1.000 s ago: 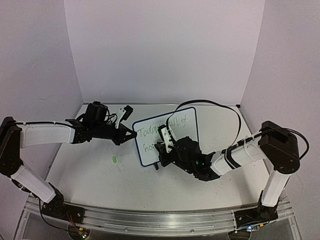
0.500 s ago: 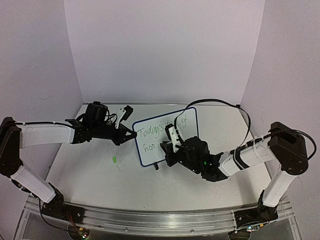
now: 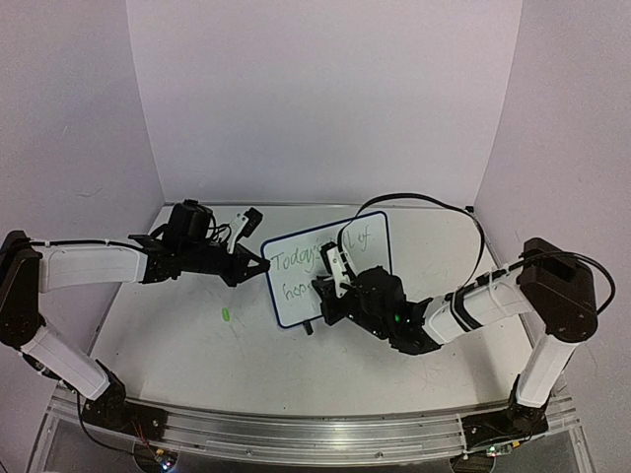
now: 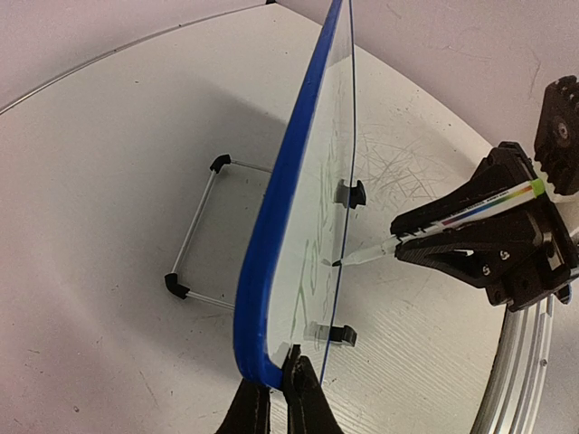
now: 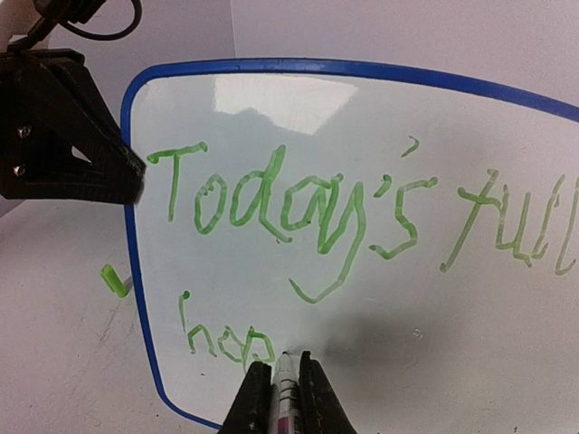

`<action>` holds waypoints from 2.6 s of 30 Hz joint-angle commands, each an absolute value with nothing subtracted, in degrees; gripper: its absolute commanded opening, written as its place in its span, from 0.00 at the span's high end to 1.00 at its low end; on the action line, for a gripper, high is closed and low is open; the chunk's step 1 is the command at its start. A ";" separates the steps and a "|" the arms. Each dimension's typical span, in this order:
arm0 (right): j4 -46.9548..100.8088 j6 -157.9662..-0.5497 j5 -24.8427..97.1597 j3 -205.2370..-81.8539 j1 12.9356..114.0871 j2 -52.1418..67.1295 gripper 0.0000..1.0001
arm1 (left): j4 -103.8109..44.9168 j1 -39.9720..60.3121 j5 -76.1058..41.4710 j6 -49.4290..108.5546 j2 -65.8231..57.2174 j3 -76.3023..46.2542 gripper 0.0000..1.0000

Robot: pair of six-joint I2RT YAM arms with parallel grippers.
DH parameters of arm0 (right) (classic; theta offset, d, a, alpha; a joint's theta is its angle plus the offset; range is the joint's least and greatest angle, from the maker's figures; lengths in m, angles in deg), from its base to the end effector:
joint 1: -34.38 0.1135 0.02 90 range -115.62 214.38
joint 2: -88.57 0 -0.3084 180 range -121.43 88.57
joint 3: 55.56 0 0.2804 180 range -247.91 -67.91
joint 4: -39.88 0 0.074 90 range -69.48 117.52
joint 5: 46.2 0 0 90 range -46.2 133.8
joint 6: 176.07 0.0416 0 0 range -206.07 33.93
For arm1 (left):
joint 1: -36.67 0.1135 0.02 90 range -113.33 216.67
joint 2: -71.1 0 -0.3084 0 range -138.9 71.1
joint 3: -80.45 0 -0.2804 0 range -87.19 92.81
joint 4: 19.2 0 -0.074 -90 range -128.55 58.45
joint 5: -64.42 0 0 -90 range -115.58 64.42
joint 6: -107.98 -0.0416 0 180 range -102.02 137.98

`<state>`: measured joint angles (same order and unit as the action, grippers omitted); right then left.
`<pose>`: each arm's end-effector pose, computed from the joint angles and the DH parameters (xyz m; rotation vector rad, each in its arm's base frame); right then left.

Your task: Write a sentence on the whiteboard

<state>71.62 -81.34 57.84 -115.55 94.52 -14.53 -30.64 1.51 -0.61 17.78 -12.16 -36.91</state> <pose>0.2112 0.3477 0.1997 -0.6738 1.6722 0.6015 0.2686 -0.2107 0.2617 0.9111 1.9837 -0.8179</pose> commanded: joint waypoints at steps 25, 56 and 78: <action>74.21 -80.83 65.45 -117.09 94.28 -14.80 1.00 | -33.05 2.13 -6.77 12.62 -11.69 -36.30 1.00; 75.64 -81.18 61.13 -118.00 94.29 -14.45 1.00 | -33.06 2.12 -6.51 12.52 -11.87 -36.22 1.00; 72.56 -79.41 60.10 -117.41 94.50 -16.27 1.00 | -33.08 2.13 -6.51 12.53 -11.54 -36.33 1.00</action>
<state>72.97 -80.84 60.50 -116.49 94.72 -15.37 -30.63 1.51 -0.74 17.82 -12.16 -36.91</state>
